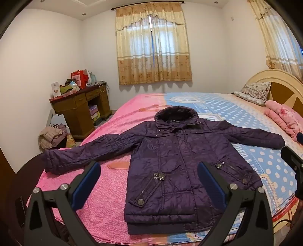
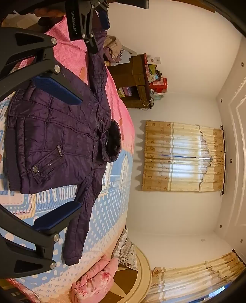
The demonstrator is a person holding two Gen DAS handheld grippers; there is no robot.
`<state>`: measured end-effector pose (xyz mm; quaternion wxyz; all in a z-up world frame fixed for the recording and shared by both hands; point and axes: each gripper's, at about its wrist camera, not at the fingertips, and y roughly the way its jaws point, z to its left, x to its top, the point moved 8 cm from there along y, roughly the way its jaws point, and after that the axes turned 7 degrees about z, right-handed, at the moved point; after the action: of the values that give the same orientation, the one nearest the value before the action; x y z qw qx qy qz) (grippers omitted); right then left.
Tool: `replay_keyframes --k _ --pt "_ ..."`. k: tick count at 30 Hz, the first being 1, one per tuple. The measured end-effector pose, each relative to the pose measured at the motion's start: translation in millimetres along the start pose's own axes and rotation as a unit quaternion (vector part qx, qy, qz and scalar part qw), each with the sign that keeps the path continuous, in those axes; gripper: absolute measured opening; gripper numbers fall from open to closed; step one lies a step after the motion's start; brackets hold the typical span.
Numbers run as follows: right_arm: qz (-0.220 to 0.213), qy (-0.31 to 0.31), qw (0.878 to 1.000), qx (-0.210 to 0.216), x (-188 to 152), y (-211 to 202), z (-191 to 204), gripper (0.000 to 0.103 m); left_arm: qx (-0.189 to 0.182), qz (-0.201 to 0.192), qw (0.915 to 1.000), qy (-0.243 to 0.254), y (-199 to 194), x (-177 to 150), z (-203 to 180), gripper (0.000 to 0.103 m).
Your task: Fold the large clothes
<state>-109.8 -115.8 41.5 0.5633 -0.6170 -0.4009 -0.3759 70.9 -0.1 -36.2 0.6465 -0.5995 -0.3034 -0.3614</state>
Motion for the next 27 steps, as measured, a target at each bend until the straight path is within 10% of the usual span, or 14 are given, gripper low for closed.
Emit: replay_keyframes --k 27 --pt "0.006 -0.002 1.000 -0.007 -8 8 -2 0.102 -0.004 -0.004 0.9997 -0.022 -3 6 4 0.103"
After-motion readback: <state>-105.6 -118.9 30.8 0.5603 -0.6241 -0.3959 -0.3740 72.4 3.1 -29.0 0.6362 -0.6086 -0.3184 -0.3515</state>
